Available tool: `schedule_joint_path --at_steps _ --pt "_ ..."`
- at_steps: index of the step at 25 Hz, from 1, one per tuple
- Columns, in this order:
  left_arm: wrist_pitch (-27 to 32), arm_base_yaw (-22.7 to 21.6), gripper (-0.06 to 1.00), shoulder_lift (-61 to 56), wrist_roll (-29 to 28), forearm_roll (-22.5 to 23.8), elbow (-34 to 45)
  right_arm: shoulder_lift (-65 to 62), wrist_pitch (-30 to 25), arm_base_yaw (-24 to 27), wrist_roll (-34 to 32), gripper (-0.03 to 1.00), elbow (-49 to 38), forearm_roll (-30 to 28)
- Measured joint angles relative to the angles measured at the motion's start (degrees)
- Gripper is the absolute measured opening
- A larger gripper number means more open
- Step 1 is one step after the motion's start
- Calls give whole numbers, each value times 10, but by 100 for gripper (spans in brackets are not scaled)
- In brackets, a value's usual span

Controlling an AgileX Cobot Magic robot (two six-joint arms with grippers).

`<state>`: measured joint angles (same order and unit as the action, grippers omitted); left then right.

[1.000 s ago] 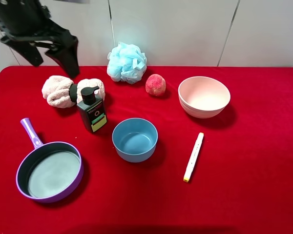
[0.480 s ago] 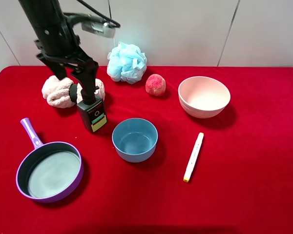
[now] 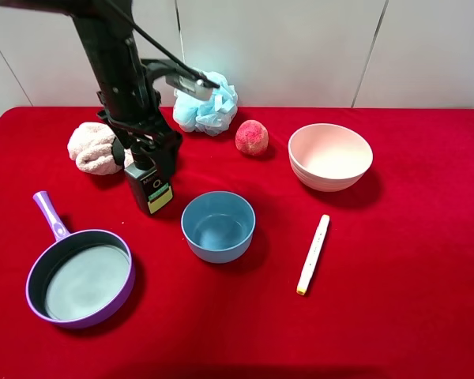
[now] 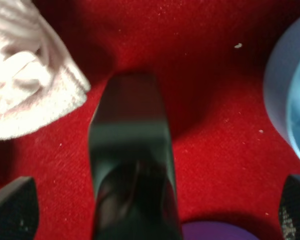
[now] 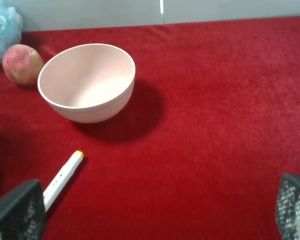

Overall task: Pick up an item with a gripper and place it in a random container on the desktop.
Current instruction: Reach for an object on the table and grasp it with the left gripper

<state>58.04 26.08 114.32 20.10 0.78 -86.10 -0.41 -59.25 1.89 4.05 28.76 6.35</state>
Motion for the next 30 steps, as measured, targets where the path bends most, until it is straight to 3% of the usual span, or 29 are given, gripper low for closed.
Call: schedule_joint_path --at_steps 15,21,27,30 --pt "-16 5 90 54 0 4 0 0 0 0 0 69 0 0" --pt "-16 5 73 57 0 6 0 0 0 0 0 69 0 0" --pt "-18 5 43 58 1 9 0 0 0 0 0 69 0 0" --pt "-18 5 40 58 1 9 0 0 0 0 0 69 0 0"
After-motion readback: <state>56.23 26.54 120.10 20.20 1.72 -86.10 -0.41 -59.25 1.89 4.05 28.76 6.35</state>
